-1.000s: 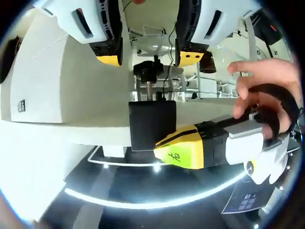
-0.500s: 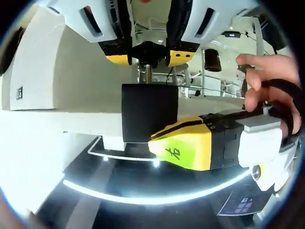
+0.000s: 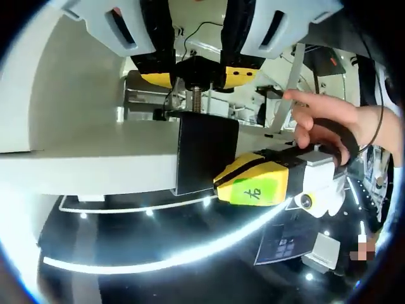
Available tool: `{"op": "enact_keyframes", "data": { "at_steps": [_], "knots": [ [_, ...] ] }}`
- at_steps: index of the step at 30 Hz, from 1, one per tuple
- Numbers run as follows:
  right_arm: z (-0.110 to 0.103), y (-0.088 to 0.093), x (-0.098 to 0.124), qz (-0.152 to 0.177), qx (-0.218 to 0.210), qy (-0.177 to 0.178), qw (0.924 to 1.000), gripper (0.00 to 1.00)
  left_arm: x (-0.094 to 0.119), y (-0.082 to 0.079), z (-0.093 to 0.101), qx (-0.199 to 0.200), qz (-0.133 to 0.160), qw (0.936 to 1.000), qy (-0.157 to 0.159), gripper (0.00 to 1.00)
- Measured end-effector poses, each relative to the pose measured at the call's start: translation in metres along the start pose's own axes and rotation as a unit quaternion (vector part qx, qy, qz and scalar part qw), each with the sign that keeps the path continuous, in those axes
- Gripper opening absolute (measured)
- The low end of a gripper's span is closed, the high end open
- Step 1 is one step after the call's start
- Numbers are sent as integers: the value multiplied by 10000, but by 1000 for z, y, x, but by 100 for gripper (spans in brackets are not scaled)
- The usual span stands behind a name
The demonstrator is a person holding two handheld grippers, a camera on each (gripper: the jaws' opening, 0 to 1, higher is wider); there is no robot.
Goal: Clamp the fixed fixture on the desktop, loosen the retaining clip, secure it to the edge of the desk, and tighten the retaining clip.
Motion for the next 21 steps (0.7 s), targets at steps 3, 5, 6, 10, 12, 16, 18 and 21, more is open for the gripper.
{"op": "enact_keyframes", "data": {
  "at_steps": [3,5,6,10,12,16,18,21],
  "knots": [
    [-1,2,-1,-10,-447,180,9988,27,0,0,0,8,15,10000,3,1],
    [1,6,-1,-42,-597,445,9972,29,1,0,0,-12,20,10000,0,1],
    [4,6,1,-32,-583,694,9959,33,1,0,0,0,22,10000,1,1],
    [-5,6,11,107,-962,1162,9885,38,1,0,0,6,28,10000,-4,1],
    [-20,4,15,144,-1029,1157,9878,40,1,0,0,12,31,10000,-5,1],
    [-30,2,35,-101,-298,2191,9752,50,1,-1,0,22,28,10000,-8,1],
    [-35,0,37,-231,138,2498,9679,54,1,-1,0,18,21,10000,-10,1],
    [-40,2,28,-283,199,2622,9644,58,1,-1,0,30,31,10000,-21,1]
  ]
}}
Point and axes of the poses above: the point that each gripper's makers call its tool centre point, and the gripper's own axes: x roughly backward along the fingers, z roughly to its right, y roughly out of its underside, the point moved 3 cm from there along x, roughly backward along the fingers, and after that the axes turned 6 degrees about -y, right-handed, at the moved point
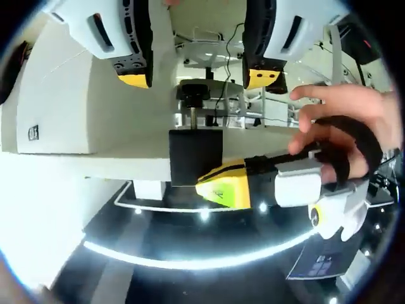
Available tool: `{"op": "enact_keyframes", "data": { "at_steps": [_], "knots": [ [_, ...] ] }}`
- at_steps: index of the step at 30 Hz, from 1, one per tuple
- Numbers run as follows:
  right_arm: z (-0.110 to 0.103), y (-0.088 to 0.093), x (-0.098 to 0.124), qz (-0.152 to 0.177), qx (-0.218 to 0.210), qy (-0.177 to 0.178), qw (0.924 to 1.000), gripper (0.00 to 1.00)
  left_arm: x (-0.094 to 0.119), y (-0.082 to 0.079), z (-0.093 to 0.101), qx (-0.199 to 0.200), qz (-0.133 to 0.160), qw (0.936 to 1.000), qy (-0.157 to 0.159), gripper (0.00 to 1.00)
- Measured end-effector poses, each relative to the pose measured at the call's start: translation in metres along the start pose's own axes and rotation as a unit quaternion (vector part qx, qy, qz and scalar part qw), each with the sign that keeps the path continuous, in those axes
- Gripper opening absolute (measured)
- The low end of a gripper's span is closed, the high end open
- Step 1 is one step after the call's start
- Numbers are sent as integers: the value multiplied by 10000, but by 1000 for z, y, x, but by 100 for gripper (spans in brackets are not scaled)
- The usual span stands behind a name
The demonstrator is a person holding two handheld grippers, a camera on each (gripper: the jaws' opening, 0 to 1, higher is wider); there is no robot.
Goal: Clamp the fixed fixture on the desktop, loosen the retaining clip, secure it to the edge of the desk, and tighten the retaining clip.
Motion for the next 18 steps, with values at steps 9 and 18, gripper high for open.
{"op": "enact_keyframes", "data": {
  "at_steps": [9,18],
  "knots": [
    [11,5,-31,-66,172,397,9990,37,-1,0,1,-45,-38,10000,26,1],
    [15,-5,-32,175,152,207,9995,25,-1,0,1,-32,-1,10000,32,1]
  ]
}}
Point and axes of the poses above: the point that each gripper's makers call its tool centre point, and the gripper's own axes: x roughly backward along the fingers, z roughly to its right, y roughly out of its underside, the point moved 3 cm from there along x, roughly backward along the fingers, and after that the axes turned 6 degrees about -y, right-handed, at the moved point
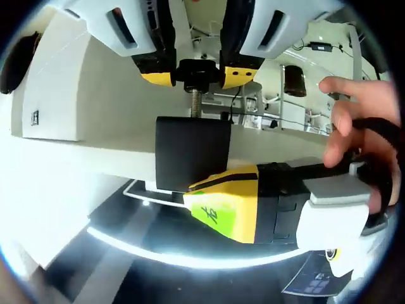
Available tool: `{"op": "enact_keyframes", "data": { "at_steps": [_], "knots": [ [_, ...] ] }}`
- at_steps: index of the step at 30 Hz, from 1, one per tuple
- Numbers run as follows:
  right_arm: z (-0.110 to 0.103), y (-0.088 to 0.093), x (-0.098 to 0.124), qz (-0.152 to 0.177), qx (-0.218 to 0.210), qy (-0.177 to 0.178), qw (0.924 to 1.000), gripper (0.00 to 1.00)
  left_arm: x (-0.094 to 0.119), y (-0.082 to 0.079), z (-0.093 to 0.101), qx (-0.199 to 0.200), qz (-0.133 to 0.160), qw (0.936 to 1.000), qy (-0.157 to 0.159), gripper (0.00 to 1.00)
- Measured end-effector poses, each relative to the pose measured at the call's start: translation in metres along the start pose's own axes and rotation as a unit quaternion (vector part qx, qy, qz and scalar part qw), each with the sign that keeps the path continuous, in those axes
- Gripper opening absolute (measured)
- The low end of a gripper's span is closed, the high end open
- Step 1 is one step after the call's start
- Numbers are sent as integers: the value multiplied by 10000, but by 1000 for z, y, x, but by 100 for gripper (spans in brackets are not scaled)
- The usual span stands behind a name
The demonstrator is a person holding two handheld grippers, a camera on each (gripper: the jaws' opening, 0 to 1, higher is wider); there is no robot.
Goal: Clamp the fixed fixture on the desktop, loosen the retaining clip, secure it to the edge of the desk, and tighten the retaining clip.
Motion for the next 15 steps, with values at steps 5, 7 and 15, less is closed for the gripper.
{"op": "enact_keyframes", "data": {
  "at_steps": [5,7,15],
  "knots": [
    [1,-1,-1,104,35,-610,9981,25,0,0,-1,9,22,10000,-1,1],
    [1,0,-2,144,17,-907,9958,25,0,0,-1,14,36,10000,-1,1],
    [4,3,-10,21,-555,-2190,9741,24,1,0,-2,55,36,10000,-26,1]
  ]
}}
Point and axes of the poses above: the point that each gripper's makers call its tool centre point, and the gripper's own axes: x roughly backward along the fingers, z roughly to its right, y roughly out of its underside, the point moved 3 cm from there along x, roughly backward along the fingers, and after that the axes turned 6 degrees about -y, right-handed, at the moved point
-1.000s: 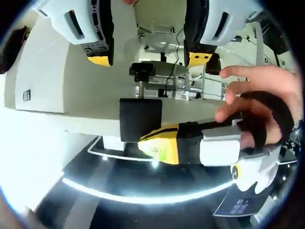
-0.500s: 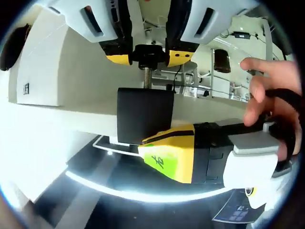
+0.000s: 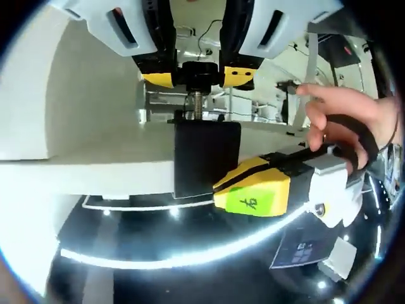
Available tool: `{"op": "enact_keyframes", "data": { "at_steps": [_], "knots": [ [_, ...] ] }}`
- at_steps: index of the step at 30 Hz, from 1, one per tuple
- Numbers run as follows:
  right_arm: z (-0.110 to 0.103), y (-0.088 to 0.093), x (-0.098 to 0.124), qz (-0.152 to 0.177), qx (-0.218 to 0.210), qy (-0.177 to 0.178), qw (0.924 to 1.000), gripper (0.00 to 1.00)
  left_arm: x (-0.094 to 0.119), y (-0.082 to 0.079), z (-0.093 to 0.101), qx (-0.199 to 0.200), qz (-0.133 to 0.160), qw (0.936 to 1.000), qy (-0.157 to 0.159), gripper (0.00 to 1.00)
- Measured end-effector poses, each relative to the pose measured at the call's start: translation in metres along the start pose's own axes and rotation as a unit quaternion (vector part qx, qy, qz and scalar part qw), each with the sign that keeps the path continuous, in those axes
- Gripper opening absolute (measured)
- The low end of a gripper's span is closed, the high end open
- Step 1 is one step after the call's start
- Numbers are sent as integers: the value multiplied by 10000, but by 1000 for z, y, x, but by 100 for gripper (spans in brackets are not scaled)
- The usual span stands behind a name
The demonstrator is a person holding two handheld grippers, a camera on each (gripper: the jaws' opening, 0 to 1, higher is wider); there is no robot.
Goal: Clamp the fixed fixture on the desktop, loosen the retaining clip, secure it to the edge of the desk, and tighten the retaining clip.
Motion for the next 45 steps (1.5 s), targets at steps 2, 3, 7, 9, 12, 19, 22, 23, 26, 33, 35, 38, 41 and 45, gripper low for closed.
{"op": "enact_keyframes", "data": {
  "at_steps": [2,3,7,9,12,19,22,23,26,33,35,38,41,45],
  "knots": [
    [0,1,-2,6,26,-333,9994,24,0,0,0,14,5,10000,1,1],
    [0,2,-2,16,-64,-535,9985,24,0,0,0,15,3,10000,2,1],
    [1,3,-5,-49,-139,-1092,9939,25,0,0,0,4,2,10000,2,1],
    [2,2,-7,-87,-81,-1133,9935,25,0,0,1,4,3,10000,11,1],
    [2,4,-6,-108,-73,-937,9955,26,0,1,1,5,10,10000,13,1],
    [-5,0,22,-155,-267,718,9969,50,0,1,1,25,20,10000,-13,1],
    [-4,4,36,-417,-80,1381,9895,49,0,1,1,18,12,10000,-11,1],
    [-4,5,39,-446,-180,1599,9860,47,0,1,1,9,9,10000,-10,1],
    [-13,3,41,-492,-635,1972,9771,39,0,1,1,-18,-18,10000,-9,1],
    [-19,-6,16,-518,102,2209,9739,42,0,1,1,-7,-6,10000,-4,1],
    [-20,-8,16,-422,194,2306,9720,39,0,1,1,-8,0,10000,0,1],
    [-12,2,5,-495,203,2358,9703,34,0,1,2,-12,1,10000,2,1],
    [-7,8,2,-481,113,2358,9706,30,-1,1,2,-9,-2,10000,1,1],
    [-9,3,10,-348,234,2205,9745,26,-1,1,2,-27,-9,10000,1,1]
  ]
}}
Point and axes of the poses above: the point that each gripper's makers call its tool centre point, and the gripper's own axes: x roughly backward along the fingers, z roughly to its right, y roughly out of its underside, the point moved 3 cm from there along x, roughly backward along the fingers, and after that the axes turned 6 degrees about -y, right-handed, at the moved point
